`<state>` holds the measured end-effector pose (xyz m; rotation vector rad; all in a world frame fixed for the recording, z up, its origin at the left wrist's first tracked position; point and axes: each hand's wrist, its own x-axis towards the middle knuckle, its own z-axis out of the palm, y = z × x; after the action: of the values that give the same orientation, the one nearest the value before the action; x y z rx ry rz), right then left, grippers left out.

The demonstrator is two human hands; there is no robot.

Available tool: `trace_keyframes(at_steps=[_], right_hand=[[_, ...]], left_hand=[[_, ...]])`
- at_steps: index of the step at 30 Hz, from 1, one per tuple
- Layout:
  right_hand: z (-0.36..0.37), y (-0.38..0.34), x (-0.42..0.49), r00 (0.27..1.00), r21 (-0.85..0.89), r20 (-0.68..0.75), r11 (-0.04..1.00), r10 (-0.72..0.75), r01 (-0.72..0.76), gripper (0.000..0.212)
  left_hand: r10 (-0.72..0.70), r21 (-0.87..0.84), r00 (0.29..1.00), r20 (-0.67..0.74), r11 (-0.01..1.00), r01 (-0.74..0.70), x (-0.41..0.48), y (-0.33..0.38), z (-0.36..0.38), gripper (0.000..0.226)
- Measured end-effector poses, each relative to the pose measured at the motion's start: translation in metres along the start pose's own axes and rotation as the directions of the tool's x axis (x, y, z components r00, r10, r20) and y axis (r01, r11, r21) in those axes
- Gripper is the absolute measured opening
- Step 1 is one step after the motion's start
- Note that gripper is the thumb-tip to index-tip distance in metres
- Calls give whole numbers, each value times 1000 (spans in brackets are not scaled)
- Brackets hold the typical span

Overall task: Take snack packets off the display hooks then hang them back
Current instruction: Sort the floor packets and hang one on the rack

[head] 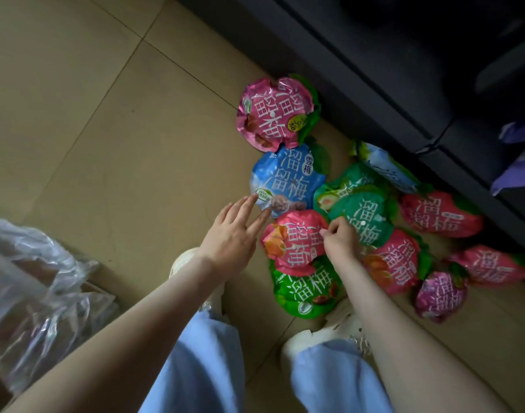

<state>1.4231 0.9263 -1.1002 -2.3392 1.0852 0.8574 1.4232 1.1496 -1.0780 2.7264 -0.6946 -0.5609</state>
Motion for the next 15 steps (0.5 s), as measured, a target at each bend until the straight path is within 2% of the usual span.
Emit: trace_keyframes(at_steps=[4,8,11,14,15], right_hand=[[-7,-1,-21,985,43,67,986,-162,159,7],[-39,-20,-62,920,213,143,919,-365,332,17],[-86,-41,-103,872,328,142,853,-469,405,30],[-161,-69,-155,863,493,97,777,-496,391,38],[-190,-80,-175,858,531,96,755,-504,385,38]], left_hand=[[-10,-21,999,34,1000,10,-6,12,-8,74],[27,-114,1000,12,993,-25,-9,26,-46,79],[4,-197,1000,31,980,2,-7,36,-103,85],[-94,-355,988,119,926,131,-6,48,-189,94],[-71,-353,990,121,929,110,-8,53,-221,96]])
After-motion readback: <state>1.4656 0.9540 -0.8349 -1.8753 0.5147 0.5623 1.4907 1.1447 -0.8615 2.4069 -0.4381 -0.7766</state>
